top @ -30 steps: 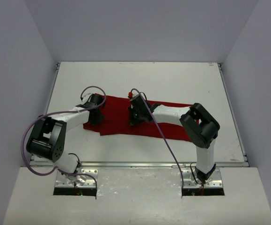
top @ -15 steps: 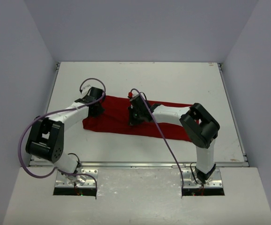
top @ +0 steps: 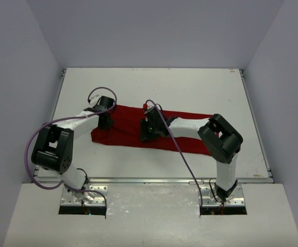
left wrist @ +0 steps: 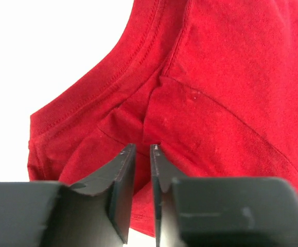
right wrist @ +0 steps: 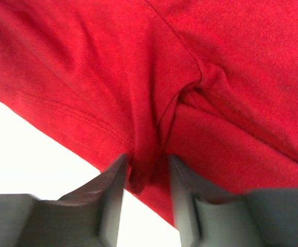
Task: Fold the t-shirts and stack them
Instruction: Fold the tshirt
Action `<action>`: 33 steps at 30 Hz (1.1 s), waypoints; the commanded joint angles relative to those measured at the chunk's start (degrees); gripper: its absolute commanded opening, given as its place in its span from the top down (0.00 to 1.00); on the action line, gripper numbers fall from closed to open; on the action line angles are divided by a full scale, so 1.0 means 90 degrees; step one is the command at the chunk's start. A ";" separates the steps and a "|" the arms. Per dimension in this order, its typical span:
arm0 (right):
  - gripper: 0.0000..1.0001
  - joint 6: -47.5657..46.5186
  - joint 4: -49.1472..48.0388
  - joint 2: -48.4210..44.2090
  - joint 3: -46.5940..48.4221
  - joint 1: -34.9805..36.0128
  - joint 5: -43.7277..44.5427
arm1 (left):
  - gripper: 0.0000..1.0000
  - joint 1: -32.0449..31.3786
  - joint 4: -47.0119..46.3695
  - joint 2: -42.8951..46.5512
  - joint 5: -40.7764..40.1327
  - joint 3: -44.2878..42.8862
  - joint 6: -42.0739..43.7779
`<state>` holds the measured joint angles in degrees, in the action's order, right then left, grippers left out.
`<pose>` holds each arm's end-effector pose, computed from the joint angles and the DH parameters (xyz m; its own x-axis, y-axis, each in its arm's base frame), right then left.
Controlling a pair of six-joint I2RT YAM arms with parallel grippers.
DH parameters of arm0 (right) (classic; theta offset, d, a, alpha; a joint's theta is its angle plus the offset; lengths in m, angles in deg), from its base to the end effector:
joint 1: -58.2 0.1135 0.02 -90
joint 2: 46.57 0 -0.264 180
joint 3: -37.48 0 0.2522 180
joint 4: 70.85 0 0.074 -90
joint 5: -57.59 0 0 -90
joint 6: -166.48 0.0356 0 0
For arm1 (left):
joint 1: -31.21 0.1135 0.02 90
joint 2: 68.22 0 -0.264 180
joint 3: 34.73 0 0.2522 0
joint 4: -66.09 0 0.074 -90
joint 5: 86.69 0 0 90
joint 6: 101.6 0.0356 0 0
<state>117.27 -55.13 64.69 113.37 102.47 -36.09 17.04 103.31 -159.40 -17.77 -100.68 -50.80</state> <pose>0.2778 0.2740 0.1283 -0.8958 0.0372 -0.4429 -0.1853 0.8746 0.4481 0.2971 -0.0618 0.1749 -0.7086 -0.4293 -0.5600 -0.4913 0.8698 -0.0452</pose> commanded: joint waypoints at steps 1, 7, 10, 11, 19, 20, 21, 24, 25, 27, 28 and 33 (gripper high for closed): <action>0.55 -0.0128 -0.0013 -0.0448 -0.0048 -0.0007 0.0204 | 0.81 0.0071 -0.0019 0.0266 -0.0264 -0.0363 0.0039; 0.55 -0.0402 0.0222 -0.1151 -0.0194 -0.0007 0.0682 | 0.74 0.0003 0.0459 0.1212 -0.0792 -0.0404 -0.0204; 0.65 -0.0548 0.0495 -0.1210 -0.0145 -0.0017 0.0935 | 0.71 -0.0182 0.0566 0.1536 -0.0763 -0.0208 -0.0419; 0.62 -0.0607 0.0515 -0.1259 -0.0223 -0.0036 0.1072 | 0.69 -0.0260 0.0654 0.1595 -0.0811 -0.0130 -0.0545; 0.10 -0.1457 0.1910 -0.1678 -0.0223 -0.1597 0.1805 | 0.69 -0.0505 0.2038 0.1966 -0.0665 0.1061 -0.3104; 0.09 -0.1534 0.2076 -0.1901 -0.0349 -0.1782 0.1825 | 0.69 -0.0505 0.2177 0.2005 -0.0723 0.1100 -0.3241; 0.06 -0.1632 0.2155 -0.2020 -0.0418 -0.2123 0.1883 | 0.69 -0.0515 0.2294 0.2102 -0.0792 0.1140 -0.3445; 0.01 -0.1652 0.2555 -0.2294 -0.0526 -0.2738 0.1845 | 0.69 -0.0525 0.2276 0.2337 -0.0705 0.1432 -0.3466; 0.01 -0.1652 0.2595 -0.2352 -0.0565 -0.2848 0.1883 | 0.69 -0.0525 0.2131 0.2386 -0.0647 0.1520 -0.3476; 0.01 -0.1681 0.2585 -0.2480 -0.0711 -0.3091 0.1923 | 0.69 -0.0525 0.1828 0.2416 -0.0374 0.1783 -0.3476; 0.01 -0.1691 0.2566 -0.2451 -0.0750 -0.3141 0.1952 | 0.69 -0.0525 0.1430 0.2387 -0.0315 0.1842 -0.3428; 0.01 -0.1623 0.2937 -0.1348 -0.0234 -0.3425 0.1971 | 0.72 -0.0447 0.1357 0.1402 -0.0567 0.1416 -0.3623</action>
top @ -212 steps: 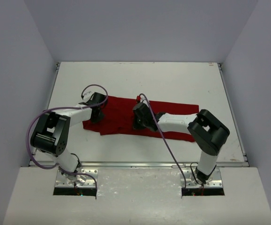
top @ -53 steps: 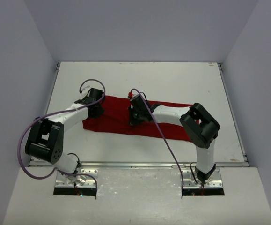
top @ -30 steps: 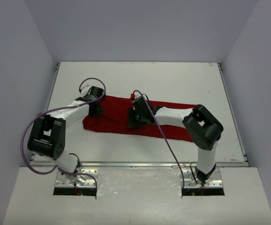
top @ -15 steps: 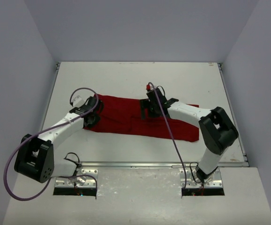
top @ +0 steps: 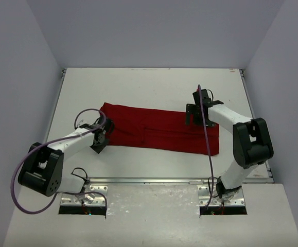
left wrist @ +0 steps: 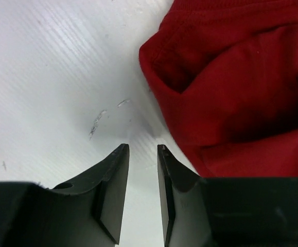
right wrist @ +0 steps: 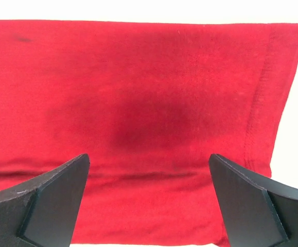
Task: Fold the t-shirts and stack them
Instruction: Fold the tshirt
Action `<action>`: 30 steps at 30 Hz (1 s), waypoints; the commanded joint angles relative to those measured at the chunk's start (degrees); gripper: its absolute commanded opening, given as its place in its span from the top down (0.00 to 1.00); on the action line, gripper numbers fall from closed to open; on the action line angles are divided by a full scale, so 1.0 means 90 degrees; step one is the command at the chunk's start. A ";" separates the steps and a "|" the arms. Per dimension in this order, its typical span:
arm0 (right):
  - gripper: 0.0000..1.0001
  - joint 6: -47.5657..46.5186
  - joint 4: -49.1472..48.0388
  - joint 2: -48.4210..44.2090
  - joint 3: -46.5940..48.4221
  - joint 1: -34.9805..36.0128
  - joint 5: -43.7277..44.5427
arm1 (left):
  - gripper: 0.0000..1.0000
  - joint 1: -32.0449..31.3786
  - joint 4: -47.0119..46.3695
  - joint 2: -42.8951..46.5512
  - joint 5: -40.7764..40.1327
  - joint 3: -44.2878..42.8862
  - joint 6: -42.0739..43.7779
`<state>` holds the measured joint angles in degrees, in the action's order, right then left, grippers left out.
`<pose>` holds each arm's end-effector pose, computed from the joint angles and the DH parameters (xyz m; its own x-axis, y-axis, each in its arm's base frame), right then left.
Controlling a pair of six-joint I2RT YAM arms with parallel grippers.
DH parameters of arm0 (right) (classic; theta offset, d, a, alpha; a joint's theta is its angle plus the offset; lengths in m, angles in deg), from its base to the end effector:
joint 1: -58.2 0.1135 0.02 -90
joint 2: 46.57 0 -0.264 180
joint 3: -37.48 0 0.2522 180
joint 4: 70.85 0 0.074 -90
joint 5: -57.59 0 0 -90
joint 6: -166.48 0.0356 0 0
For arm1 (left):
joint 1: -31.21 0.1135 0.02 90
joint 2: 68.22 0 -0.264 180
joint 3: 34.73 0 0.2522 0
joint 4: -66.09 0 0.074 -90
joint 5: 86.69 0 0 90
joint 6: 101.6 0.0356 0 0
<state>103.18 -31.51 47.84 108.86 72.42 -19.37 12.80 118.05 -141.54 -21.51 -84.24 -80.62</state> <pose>0.3149 0.0715 0.1818 -0.8292 0.2414 -0.5041 0.2627 0.9644 0.0298 0.1955 -0.0493 0.1615 -0.5055 -0.7249 -0.4679 -0.7912 0.6058 -0.0838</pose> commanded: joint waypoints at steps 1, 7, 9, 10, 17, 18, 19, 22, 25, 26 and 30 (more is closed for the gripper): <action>0.01 -0.0018 0.0321 0.0642 0.0325 -0.0095 0.0153 | 0.73 0.0063 -0.0173 -0.0787 -0.0182 -0.0548 -0.0291; 0.01 0.0490 0.0214 0.0867 0.0208 -0.0183 0.0299 | 0.82 0.0229 0.0248 -0.2135 -0.0446 -0.1389 -0.0437; 0.01 0.0802 0.0341 0.0887 0.0218 -0.0183 0.0309 | 0.82 0.0298 0.0122 -0.2468 -0.0455 -0.1554 -0.0369; 0.01 0.0900 0.0283 0.0838 0.0122 -0.0183 0.0232 | 0.82 0.0346 0.0121 -0.2575 -0.0475 -0.1633 -0.0369; 0.01 0.2442 0.0556 0.0682 -0.0182 -0.0125 -0.0295 | 0.82 0.0503 0.0482 -0.4067 -0.0690 -0.3455 0.0215; 0.01 0.2627 0.0556 0.0633 -0.0240 -0.0067 -0.0306 | 0.84 0.0532 0.0434 -0.4215 -0.0680 -0.3672 0.0314; 0.01 0.2745 0.0411 0.0565 -0.0424 -0.0018 -0.0364 | 0.84 0.0571 0.0424 -0.4342 -0.0670 -0.3868 0.0392; 0.01 0.3272 0.0137 0.0282 -0.0805 0.0324 -0.0559 | 0.89 0.0746 0.0064 -0.4977 -0.0378 -0.4785 0.1181; 0.01 0.4063 -0.0068 0.0009 -0.1236 0.0704 -0.0979 | 0.93 0.0777 -0.0045 -0.5884 -0.0026 -0.6210 0.2391; 0.01 0.4374 -0.0176 -0.0089 -0.1353 0.1024 -0.1077 | 0.93 0.0777 0.0023 -0.6389 0.0139 -0.7026 0.2839; 0.01 0.5342 -0.0508 -0.0460 -0.1793 0.1856 -0.1281 | 0.93 0.0767 0.0093 -0.7399 0.0607 -0.8535 0.3458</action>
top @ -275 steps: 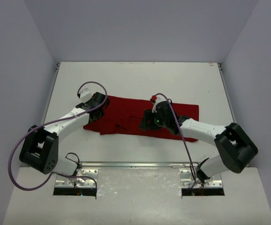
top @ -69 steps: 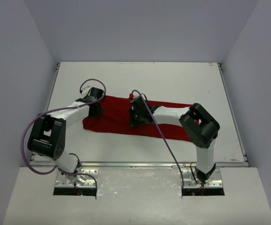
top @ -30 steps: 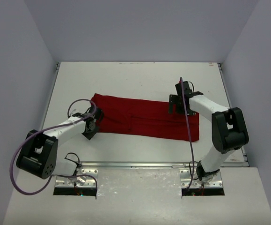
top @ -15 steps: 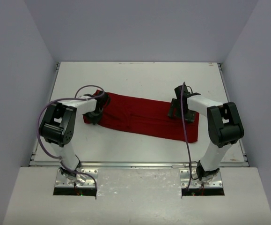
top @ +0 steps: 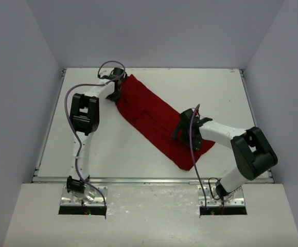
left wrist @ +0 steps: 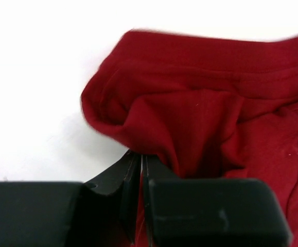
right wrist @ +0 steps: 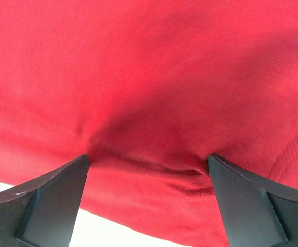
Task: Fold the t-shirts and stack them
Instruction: Fold the tshirt
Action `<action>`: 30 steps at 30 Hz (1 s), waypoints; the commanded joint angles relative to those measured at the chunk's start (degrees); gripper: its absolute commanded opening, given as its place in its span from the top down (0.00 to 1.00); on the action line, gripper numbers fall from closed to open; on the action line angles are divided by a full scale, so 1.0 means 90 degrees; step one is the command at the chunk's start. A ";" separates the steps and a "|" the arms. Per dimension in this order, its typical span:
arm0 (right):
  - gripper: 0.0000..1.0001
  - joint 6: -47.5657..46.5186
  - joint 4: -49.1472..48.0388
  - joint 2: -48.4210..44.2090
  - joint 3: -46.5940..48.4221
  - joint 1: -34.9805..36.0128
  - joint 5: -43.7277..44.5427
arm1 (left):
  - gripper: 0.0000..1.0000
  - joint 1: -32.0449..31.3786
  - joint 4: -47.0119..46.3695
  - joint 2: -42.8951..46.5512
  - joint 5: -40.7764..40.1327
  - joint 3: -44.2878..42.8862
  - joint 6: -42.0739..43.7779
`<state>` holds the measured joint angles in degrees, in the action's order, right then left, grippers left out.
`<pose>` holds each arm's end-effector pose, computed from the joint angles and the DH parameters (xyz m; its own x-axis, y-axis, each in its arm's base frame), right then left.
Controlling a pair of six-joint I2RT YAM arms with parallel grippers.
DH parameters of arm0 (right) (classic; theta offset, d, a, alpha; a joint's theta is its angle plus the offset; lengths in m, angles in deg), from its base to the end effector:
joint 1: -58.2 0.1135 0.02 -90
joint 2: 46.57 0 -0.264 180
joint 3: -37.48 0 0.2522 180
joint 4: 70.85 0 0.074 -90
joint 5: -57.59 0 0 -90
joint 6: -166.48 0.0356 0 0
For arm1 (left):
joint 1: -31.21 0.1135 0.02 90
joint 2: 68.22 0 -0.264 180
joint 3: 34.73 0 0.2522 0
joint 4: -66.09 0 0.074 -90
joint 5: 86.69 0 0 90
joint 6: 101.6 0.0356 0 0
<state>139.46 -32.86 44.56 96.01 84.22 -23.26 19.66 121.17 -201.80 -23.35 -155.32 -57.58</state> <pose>0.2487 0.1151 0.1386 -0.7286 0.6231 -0.2846 0.5799 0.7822 0.2279 0.4806 -0.0819 0.1499 -0.6422 -0.5247 -0.5588 -0.6433 0.7653 0.0207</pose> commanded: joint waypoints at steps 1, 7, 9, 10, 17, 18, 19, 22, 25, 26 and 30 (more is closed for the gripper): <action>0.01 0.1709 -0.0580 -0.0145 -0.0559 0.0653 -0.0908 | 0.93 0.0004 -0.0255 -0.1053 0.0978 -0.0901 0.0986; 0.01 0.2970 -0.1557 -0.0360 -0.1156 0.1434 -0.1456 | 0.92 -0.0054 -0.0694 -0.2031 0.2247 -0.2680 0.1475; 0.01 0.3216 -0.1831 -0.0360 -0.1205 0.1834 -0.1543 | 0.90 -0.0093 -0.1103 -0.2111 0.2560 -0.2993 0.1582; 0.01 0.3401 -0.2074 -0.0302 -0.1176 0.2048 -0.1640 | 0.90 -0.0151 -0.1269 -0.2130 0.2793 -0.3042 0.1660; 0.01 0.3676 -0.2116 0.0322 -0.0405 0.2703 -0.1680 | 0.80 -0.0425 -0.2256 -0.2384 0.3390 -0.3393 0.2003; 0.01 0.3676 -0.2097 0.0381 -0.0347 0.2724 -0.1651 | 0.79 -0.0425 -0.2344 -0.2433 0.3498 -0.3433 0.2022; 0.01 0.3637 -0.1980 0.0411 -0.0230 0.2763 -0.1574 | 0.78 -0.0425 -0.2403 -0.2491 0.3615 -0.3511 0.2071; 0.01 0.3676 -0.2143 0.0411 -0.0335 0.2744 -0.1398 | 0.75 -0.0435 -0.2618 -0.2405 0.3587 -0.3502 0.2246; 0.01 0.3696 -0.2653 0.0460 -0.0473 0.2714 -0.1368 | 0.71 -0.0425 -0.2746 -0.2307 0.3490 -0.3696 0.2306; 0.01 0.3618 -0.2605 0.0499 -0.0396 0.2705 -0.1320 | 0.71 -0.0406 -0.2668 -0.2277 0.3383 -0.3755 0.2306; 0.01 0.2945 -0.1844 0.0422 0.0122 0.2568 -0.1027 | 0.56 -0.0221 -0.2588 -0.1150 0.2329 -0.3085 0.2121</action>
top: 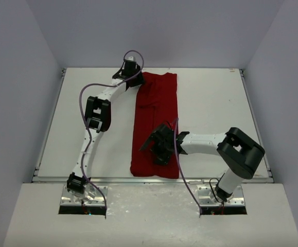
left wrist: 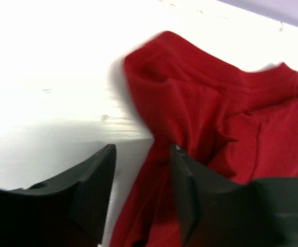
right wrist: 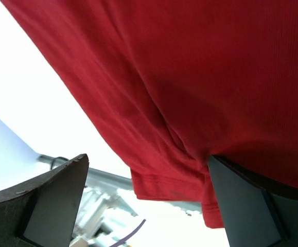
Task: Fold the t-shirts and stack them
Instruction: Fold the tshirt
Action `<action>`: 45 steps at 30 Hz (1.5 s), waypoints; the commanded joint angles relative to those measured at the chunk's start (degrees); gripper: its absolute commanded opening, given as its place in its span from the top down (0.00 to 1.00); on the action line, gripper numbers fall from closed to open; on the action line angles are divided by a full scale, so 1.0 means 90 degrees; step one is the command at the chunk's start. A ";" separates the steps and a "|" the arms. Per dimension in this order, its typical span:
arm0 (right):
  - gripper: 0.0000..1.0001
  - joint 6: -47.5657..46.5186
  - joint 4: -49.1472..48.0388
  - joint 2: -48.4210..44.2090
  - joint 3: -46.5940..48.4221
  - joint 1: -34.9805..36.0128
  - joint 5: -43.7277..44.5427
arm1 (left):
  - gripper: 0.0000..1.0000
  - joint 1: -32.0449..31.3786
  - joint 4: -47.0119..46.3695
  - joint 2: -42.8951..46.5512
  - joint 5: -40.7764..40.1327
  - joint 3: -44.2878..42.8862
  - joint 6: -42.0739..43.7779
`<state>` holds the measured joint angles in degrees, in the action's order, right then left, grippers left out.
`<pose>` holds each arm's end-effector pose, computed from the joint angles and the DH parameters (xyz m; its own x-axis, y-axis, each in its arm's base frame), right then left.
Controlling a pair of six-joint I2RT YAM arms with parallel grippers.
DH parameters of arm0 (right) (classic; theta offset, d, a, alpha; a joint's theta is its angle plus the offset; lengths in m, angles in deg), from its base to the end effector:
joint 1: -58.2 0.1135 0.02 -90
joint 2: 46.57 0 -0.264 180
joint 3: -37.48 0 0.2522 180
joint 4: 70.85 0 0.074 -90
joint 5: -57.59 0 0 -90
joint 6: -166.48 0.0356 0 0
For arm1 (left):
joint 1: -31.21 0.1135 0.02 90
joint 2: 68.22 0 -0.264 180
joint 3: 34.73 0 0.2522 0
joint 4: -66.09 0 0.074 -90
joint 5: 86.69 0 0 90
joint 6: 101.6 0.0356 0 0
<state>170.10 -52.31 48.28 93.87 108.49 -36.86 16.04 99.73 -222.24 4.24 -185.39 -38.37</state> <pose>0.1892 0.2321 0.1279 -0.7586 0.6440 0.0993 0.5849 0.6057 0.5394 0.5757 -0.1567 0.1484 -0.6421 -0.2925 -0.7086 -0.0168 0.9295 -0.3684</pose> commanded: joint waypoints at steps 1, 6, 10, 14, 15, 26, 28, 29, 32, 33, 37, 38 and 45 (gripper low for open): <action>0.01 -0.0887 0.0387 -0.0156 0.0419 -0.0167 0.0494 | 0.52 0.0221 -0.0342 0.1445 -0.1076 0.0917 -0.0169; 0.01 -0.2906 0.1380 -0.0810 0.1393 -0.0362 0.1127 | 0.07 0.0407 0.0112 0.2997 -0.2181 0.1451 -0.0396; 0.01 -0.4335 0.1901 -0.1619 0.1670 -0.0421 0.1723 | 0.00 0.0398 0.0701 0.4385 -0.2544 0.2541 -0.0658; 0.01 -0.5236 0.2144 -0.2343 0.0979 -0.1375 0.0545 | 0.00 0.0398 0.0672 0.6289 -0.2408 0.5128 -0.1185; 0.01 -0.5527 0.2300 -0.2481 0.0841 -0.1726 0.0524 | 0.00 0.0398 0.0633 0.7124 -0.2360 0.6313 -0.1418; 0.07 -0.6282 0.3093 -0.3613 -0.0136 -0.2335 0.0050 | 0.00 -0.1496 -0.0404 1.0794 -0.0387 1.1265 -0.1683; 0.09 -0.6175 0.3015 -0.3790 -0.0641 -0.2335 -0.0344 | 0.00 -0.1730 -0.0032 1.1231 -0.0192 1.1547 -0.1859; 0.11 -0.6010 0.2850 -0.3907 -0.0848 -0.2335 -0.0520 | 0.00 -0.1789 0.0075 1.1418 -0.0143 1.1878 -0.2005; 0.18 -0.5639 0.2216 -0.4346 -0.1815 -0.2335 -0.1457 | 0.01 -0.1936 0.0428 1.2207 0.0080 1.2571 -0.2298; 0.21 -0.5550 0.2136 -0.4463 -0.2010 -0.2335 -0.1701 | 0.05 -0.2197 0.0273 1.2346 0.0247 1.2710 -0.2387; 0.26 -0.5013 0.1453 -0.4679 -0.2986 -0.2238 -0.2317 | 0.17 -0.2415 -0.0031 1.2164 0.0718 1.3257 -0.2826; 0.26 -0.4944 0.1423 -0.4718 -0.3047 -0.2208 -0.2318 | 0.17 -0.2444 -0.0050 1.2036 0.0756 1.3345 -0.2856; 0.40 -0.4349 0.0379 -0.4660 -0.3672 -0.2140 -0.2601 | 0.31 -0.2541 -0.1368 1.1176 0.1098 1.3883 -0.3100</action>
<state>127.15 -41.65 5.94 62.02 88.84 -57.27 -6.02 92.91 -119.60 12.15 -62.25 -64.55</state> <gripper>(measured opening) 0.613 0.710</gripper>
